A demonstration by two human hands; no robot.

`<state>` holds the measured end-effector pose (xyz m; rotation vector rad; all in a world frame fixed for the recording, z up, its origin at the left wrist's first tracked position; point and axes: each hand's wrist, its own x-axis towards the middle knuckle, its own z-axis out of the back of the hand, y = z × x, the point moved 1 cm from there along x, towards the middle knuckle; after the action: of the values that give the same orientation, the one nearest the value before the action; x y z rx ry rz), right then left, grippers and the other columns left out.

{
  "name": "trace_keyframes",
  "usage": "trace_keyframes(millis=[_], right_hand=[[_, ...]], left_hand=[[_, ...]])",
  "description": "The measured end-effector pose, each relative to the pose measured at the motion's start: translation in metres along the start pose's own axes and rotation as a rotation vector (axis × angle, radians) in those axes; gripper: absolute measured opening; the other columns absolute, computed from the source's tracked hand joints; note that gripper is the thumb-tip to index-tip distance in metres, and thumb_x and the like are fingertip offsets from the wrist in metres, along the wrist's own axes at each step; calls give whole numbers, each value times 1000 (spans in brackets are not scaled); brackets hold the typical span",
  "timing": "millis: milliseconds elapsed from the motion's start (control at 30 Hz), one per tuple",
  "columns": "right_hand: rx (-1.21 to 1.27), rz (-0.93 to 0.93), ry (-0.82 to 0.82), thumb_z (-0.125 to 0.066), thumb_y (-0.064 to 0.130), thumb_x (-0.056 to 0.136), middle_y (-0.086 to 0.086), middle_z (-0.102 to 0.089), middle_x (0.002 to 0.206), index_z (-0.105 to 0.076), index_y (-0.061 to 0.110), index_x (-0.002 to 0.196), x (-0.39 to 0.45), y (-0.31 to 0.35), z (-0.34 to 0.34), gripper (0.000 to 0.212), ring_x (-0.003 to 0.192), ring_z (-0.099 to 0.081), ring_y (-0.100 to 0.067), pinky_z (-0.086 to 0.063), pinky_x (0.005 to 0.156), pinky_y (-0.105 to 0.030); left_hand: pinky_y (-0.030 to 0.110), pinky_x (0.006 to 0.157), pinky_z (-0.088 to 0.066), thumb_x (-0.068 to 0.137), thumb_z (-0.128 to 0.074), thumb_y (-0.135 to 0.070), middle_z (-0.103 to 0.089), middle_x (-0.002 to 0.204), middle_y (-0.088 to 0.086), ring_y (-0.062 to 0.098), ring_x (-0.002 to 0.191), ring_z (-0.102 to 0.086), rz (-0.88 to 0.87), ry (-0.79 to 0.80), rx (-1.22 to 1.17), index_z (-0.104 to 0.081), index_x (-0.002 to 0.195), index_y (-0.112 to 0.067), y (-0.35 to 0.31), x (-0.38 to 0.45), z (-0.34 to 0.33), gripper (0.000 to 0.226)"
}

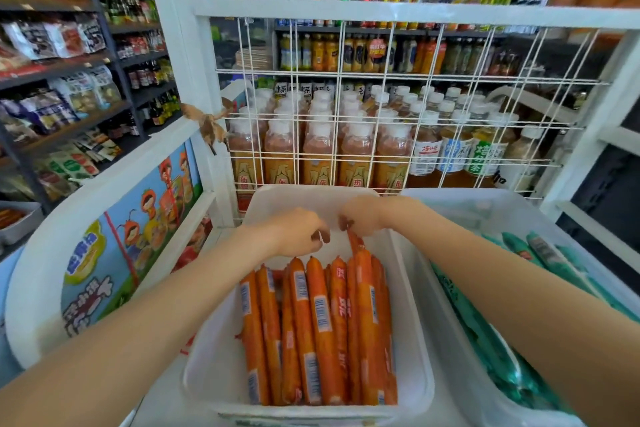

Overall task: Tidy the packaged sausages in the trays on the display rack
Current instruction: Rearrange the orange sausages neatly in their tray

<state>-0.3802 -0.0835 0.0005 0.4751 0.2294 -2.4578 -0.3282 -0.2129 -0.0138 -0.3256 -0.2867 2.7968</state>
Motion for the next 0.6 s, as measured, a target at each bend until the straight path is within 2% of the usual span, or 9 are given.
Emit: trace_keyframes(millis=[67,133,233,400,500,600], right_hand=[[121,27,-53,-43,1,91,-6,-57,115,-53,11,126,1,-4,2,37,106,-56,-22,-48,89,-29],[264,41,-106,-43,-2,90,-1,-55,96,-59,10,114,-2,-8,3,31,84,-60,-18,-53,77,-26],[351,82,-166,-51,3,90,4,-53,87,-62,10,103,-9,-10,6,19,65,-55,-5,-49,64,-15],[472,100,-281,-62,10,86,5,-60,82,-64,9,95,-26,-17,18,10,58,-56,-1,-44,54,-8],[497,64,-371,-64,14,85,7,-57,73,-59,9,96,-34,-21,19,13,56,-56,-3,-45,53,-11],[483,28,-410,-64,18,85,4,-60,63,-59,8,87,-39,-22,21,12,51,-56,-2,-40,45,-6]], left_hand=[[31,96,-45,94,-47,-15,-61,121,1,15,108,-56,-10,-9,-40,-57,122,-17,0,3,0,30],[31,96,-46,94,-48,-15,-61,121,1,14,108,-56,-24,-7,-78,-58,122,-16,1,5,-1,30],[31,93,-48,94,-48,-16,-62,118,3,12,101,-58,-55,-10,-178,-58,120,-14,1,6,-3,29],[24,88,-47,94,-49,-16,-64,113,5,8,89,-61,-79,-6,-455,-58,118,-9,-9,0,1,27],[17,86,-44,94,-50,-23,-63,113,0,6,94,-59,-97,33,-496,-60,117,-14,-15,-3,3,27],[8,80,-41,92,-51,-29,-60,118,-4,4,104,-53,-135,86,-458,-58,121,-16,-20,-7,1,33]])
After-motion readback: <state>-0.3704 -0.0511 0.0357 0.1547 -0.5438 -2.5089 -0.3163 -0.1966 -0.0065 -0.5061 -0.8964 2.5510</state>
